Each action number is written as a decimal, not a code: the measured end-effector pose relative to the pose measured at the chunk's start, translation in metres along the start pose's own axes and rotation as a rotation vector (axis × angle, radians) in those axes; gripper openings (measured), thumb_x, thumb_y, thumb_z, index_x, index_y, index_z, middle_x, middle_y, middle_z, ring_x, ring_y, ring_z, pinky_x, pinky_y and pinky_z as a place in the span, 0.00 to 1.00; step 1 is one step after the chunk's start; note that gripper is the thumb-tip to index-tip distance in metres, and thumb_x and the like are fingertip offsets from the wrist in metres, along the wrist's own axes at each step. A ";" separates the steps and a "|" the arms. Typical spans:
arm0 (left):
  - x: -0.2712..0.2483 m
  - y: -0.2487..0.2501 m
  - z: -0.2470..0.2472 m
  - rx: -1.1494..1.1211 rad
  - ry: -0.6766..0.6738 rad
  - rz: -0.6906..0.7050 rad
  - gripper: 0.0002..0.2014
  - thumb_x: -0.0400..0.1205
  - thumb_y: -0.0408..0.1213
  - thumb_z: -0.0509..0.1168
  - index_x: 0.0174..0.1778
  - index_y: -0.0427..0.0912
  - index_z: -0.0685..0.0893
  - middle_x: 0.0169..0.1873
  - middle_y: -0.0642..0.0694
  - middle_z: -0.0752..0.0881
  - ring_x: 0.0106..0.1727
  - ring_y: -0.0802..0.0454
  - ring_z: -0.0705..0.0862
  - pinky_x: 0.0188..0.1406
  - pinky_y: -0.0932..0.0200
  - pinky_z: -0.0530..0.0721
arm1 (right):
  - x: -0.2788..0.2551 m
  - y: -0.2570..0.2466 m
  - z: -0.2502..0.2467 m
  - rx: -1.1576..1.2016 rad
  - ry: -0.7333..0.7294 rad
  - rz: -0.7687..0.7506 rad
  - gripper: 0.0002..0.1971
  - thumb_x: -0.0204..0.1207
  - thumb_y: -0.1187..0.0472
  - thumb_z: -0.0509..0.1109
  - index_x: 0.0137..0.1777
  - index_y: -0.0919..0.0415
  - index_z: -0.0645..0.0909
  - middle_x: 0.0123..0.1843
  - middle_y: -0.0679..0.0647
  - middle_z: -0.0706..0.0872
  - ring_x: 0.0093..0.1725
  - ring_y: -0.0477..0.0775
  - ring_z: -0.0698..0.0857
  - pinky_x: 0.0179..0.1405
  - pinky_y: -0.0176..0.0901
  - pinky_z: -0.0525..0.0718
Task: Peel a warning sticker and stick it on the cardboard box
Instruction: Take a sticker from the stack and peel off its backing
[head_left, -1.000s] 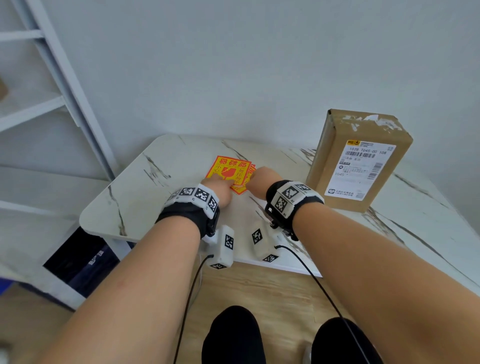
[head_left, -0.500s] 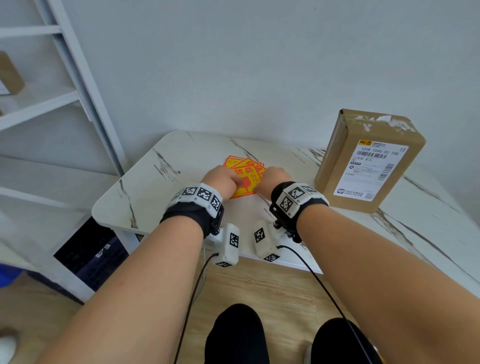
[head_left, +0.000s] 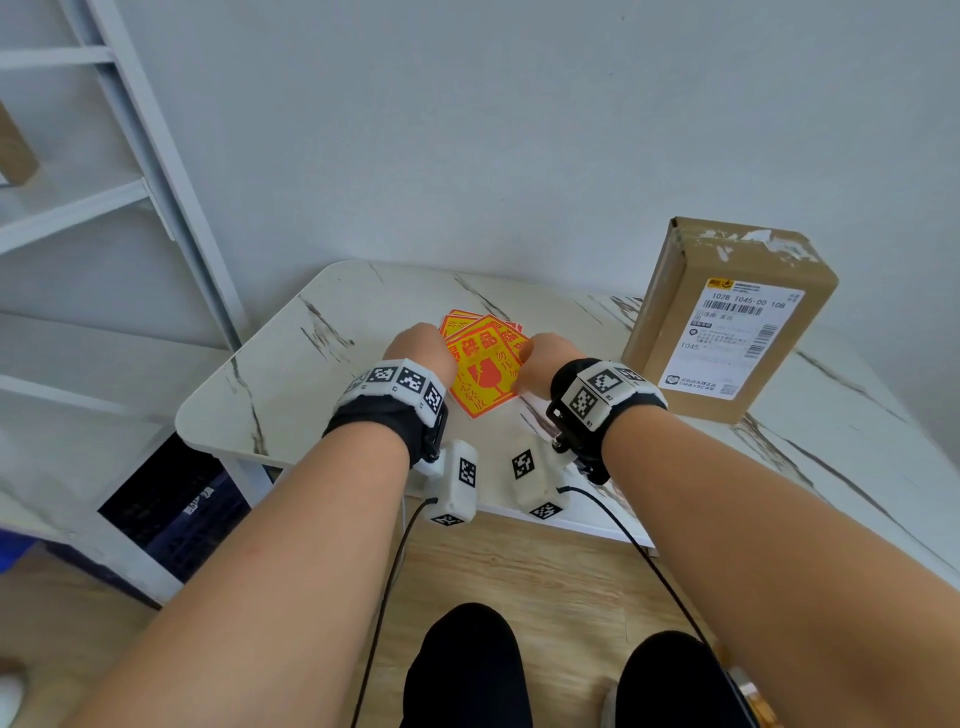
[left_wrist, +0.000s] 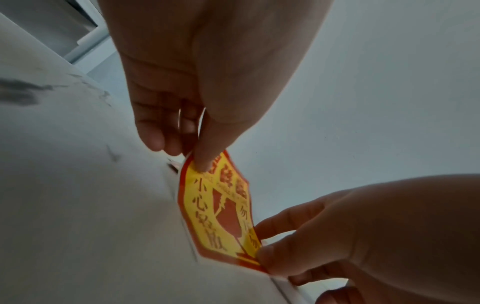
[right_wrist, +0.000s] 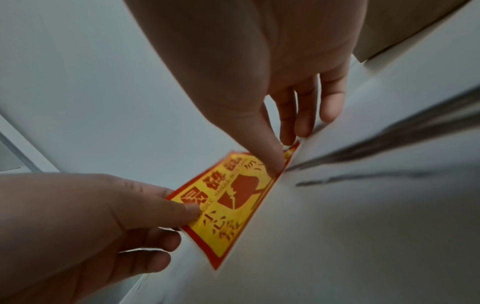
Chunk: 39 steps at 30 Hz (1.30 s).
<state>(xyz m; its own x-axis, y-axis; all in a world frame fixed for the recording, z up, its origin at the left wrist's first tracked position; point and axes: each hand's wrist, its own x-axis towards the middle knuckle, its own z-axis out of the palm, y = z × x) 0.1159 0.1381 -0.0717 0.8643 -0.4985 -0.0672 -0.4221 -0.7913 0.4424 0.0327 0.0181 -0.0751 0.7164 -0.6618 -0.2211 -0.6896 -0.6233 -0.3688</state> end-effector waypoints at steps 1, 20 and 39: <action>-0.002 0.001 -0.001 -0.032 0.009 -0.003 0.10 0.80 0.33 0.64 0.50 0.35 0.89 0.51 0.36 0.89 0.46 0.40 0.84 0.40 0.57 0.74 | -0.001 0.002 0.001 0.000 0.010 -0.003 0.12 0.70 0.61 0.73 0.53 0.61 0.85 0.52 0.59 0.88 0.50 0.61 0.87 0.45 0.46 0.86; -0.066 0.018 -0.016 -0.732 -0.102 -0.101 0.05 0.80 0.25 0.67 0.49 0.35 0.79 0.30 0.38 0.83 0.21 0.53 0.85 0.34 0.57 0.88 | -0.081 0.062 -0.035 0.227 0.222 -0.074 0.09 0.76 0.62 0.73 0.54 0.62 0.89 0.52 0.59 0.92 0.52 0.58 0.90 0.54 0.49 0.88; -0.138 0.047 0.037 -0.995 -0.331 -0.074 0.16 0.81 0.22 0.65 0.64 0.20 0.80 0.33 0.37 0.82 0.31 0.47 0.81 0.21 0.67 0.87 | -0.142 0.117 0.002 0.305 0.302 -0.195 0.11 0.76 0.64 0.68 0.55 0.57 0.89 0.57 0.54 0.90 0.56 0.54 0.87 0.52 0.43 0.84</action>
<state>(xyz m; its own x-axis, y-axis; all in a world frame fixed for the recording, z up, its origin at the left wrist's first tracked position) -0.0335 0.1570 -0.0751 0.6975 -0.6515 -0.2985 0.1737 -0.2504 0.9524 -0.1493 0.0399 -0.0886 0.7351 -0.6645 0.1343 -0.4507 -0.6269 -0.6355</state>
